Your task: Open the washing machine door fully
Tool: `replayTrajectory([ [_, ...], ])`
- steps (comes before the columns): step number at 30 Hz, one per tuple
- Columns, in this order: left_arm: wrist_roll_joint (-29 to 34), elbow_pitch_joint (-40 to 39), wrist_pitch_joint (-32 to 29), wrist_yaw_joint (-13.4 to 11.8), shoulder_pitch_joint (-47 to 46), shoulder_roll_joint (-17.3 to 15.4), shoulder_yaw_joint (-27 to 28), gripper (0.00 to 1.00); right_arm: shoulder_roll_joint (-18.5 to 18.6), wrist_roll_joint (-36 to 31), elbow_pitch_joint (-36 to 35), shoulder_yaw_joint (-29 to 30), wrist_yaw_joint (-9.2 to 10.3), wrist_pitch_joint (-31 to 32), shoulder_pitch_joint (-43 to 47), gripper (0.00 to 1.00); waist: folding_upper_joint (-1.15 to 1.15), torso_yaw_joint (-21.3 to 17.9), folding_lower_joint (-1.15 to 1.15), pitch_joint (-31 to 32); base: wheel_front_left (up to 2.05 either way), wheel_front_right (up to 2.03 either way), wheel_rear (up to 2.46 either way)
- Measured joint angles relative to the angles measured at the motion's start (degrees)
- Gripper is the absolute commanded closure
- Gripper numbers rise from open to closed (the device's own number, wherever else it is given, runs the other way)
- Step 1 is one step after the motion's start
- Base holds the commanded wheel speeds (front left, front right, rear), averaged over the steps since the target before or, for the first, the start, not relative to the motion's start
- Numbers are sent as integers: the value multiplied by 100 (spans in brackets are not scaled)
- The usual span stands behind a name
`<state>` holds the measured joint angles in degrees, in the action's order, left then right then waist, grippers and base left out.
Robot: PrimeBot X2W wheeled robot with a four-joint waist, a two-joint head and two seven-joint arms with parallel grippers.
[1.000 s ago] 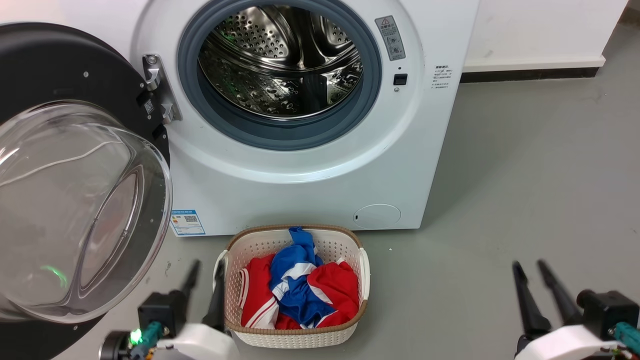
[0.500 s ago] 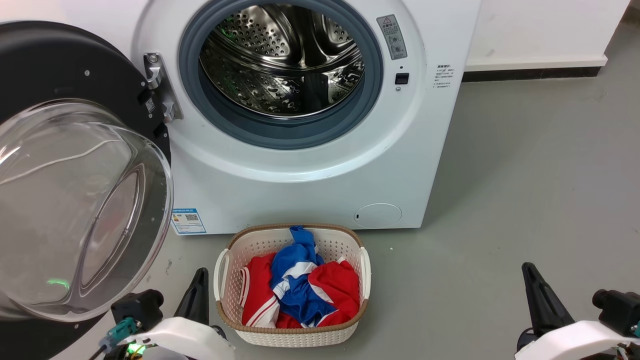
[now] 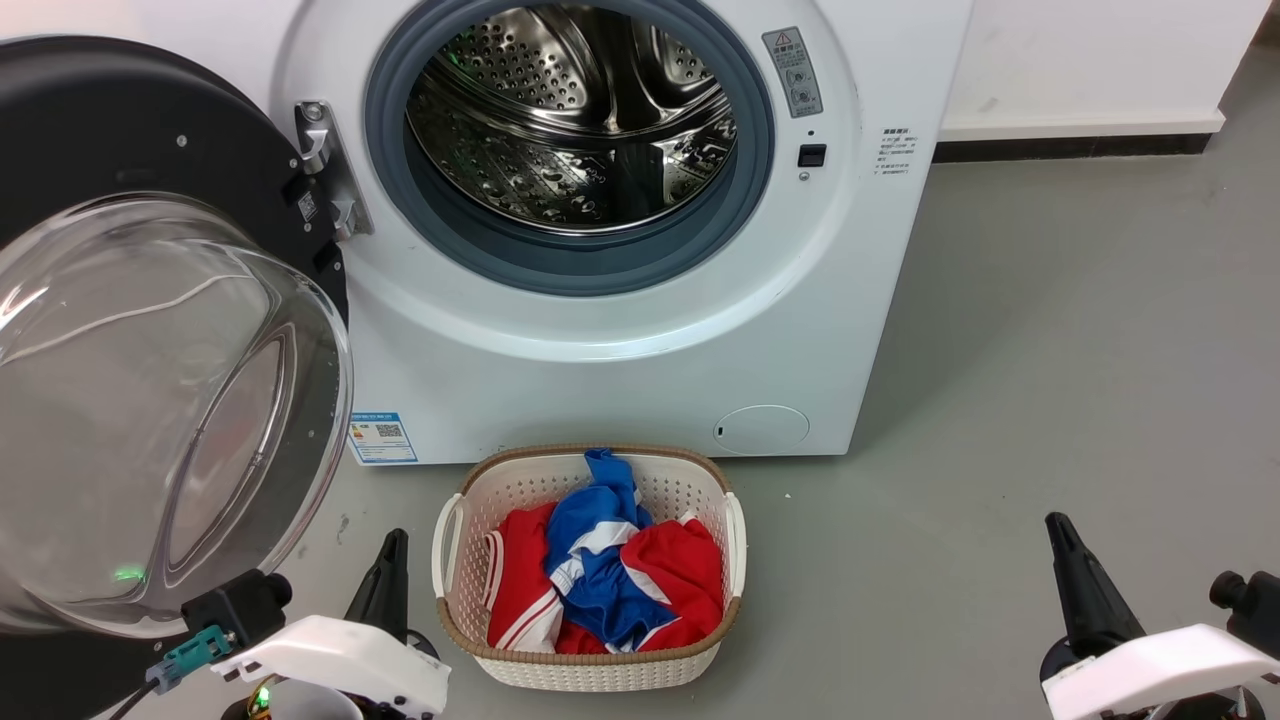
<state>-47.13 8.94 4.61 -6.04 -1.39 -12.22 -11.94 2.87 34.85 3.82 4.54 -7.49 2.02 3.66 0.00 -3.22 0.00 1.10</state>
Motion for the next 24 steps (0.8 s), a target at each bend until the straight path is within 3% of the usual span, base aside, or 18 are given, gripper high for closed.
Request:
replayTrajectory([
  [24, -1646, 172, -349, 466, -140, 290, 605, 100, -1, 2047, 364, 69, 0, 155, -362, 100, 0, 86, 0, -34, 0, 0, 0],
])
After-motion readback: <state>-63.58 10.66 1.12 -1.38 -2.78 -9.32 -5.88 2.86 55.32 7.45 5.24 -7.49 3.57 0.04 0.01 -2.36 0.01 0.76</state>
